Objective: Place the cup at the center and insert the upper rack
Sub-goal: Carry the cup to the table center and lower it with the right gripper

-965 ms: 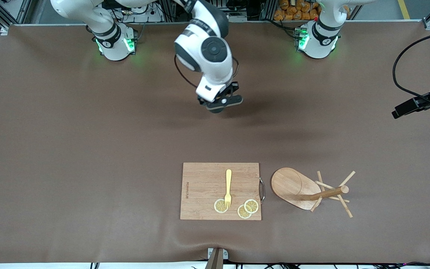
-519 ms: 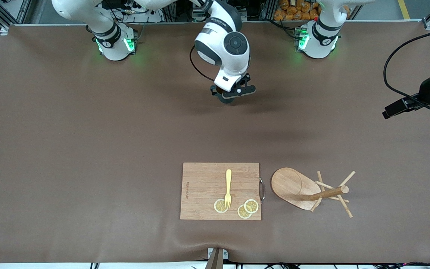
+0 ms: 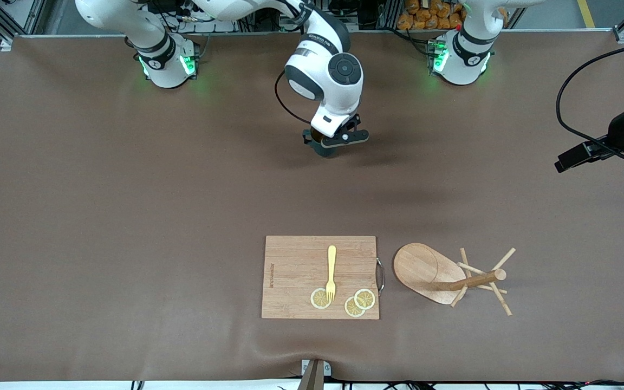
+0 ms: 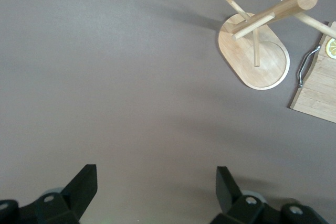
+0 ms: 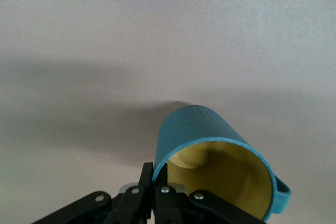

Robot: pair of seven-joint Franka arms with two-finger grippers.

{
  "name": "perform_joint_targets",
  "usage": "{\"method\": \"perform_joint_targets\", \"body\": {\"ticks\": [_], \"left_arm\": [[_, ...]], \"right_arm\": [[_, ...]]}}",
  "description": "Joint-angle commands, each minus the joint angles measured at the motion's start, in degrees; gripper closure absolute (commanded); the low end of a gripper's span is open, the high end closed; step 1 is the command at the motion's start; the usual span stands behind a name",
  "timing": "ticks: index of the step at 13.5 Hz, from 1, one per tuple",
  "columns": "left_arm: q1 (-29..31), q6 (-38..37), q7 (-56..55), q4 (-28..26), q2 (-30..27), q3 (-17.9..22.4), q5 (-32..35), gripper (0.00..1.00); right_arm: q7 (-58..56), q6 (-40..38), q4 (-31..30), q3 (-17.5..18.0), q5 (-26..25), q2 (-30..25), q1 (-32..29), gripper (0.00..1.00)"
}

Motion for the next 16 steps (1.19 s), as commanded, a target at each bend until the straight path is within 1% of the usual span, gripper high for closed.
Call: {"method": "perform_joint_targets", "body": {"ticks": [1,9,10,11,13,15,16], "left_arm": [[0.16,-0.02,-0.91,0.15,-0.24,-0.13,-0.95,0.0],[-0.19,-0.02,-4.16,0.15,-0.24,-0.31,-1.03,0.0],[-0.19,-0.02,-4.34,0.15,-0.15,-1.0,-1.03,0.0],[-0.19,-0.02,-4.77,0.15,-0.06,-1.27,-0.95,0.0],[-0.19,0.06,-5.91,0.15,-0.06,-1.45,-0.95,0.0],[-0.1,0.06,-6.62,0.15,-0.15,-2.67,-0.95,0.0],[-0.1,0.06,-6.71,0.15,-0.15,-2.77,-0.95,0.0]], "right_arm": [[1.47,0.01,0.04,-0.02,-1.66,0.84,0.1,1.0],[1.03,2.21,0.04,-0.2,-1.84,1.63,-1.4,1.0],[1.03,2.21,0.04,-0.2,-1.84,1.63,-1.57,0.96],[1.03,2.29,0.04,-0.2,-2.02,1.89,-1.57,0.95],[1.11,2.3,0.13,-0.2,-2.28,2.07,-1.57,0.92],[1.03,2.3,0.04,-0.2,-2.37,2.16,-1.57,0.89],[1.03,2.56,0.13,-0.2,-2.63,2.16,-1.57,0.84]]}}
